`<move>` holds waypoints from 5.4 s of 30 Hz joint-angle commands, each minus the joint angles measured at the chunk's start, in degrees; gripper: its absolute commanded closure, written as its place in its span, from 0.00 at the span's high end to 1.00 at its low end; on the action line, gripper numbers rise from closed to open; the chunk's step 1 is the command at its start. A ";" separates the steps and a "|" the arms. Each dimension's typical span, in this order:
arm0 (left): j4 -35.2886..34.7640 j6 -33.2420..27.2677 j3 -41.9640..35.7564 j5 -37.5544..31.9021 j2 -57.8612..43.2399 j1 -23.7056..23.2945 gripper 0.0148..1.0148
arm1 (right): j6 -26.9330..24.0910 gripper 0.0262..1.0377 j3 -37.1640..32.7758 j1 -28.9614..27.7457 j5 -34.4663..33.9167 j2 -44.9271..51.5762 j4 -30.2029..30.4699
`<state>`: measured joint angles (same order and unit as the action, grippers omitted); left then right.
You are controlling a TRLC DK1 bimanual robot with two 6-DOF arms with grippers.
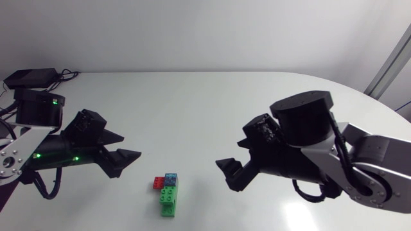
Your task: Separate the duplo bricks
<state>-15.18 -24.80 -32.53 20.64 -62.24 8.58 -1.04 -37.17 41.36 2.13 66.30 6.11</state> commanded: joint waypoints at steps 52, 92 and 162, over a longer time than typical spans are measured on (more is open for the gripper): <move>-5.91 -24.16 3.09 12.75 -6.23 -0.32 0.90 | -24.80 0.95 -32.62 15.15 10.17 35.47 25.71; -7.06 -24.60 1.51 14.25 -7.72 -1.11 0.90 | -23.57 0.33 -36.31 19.37 4.02 43.74 26.94; -12.33 -30.40 2.39 29.98 1.33 0.39 0.91 | -30.43 0.28 -34.38 16.03 17.47 21.76 31.33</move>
<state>-26.87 -53.56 -30.52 49.56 -61.47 8.64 -32.38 -69.93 57.32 19.11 89.49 37.12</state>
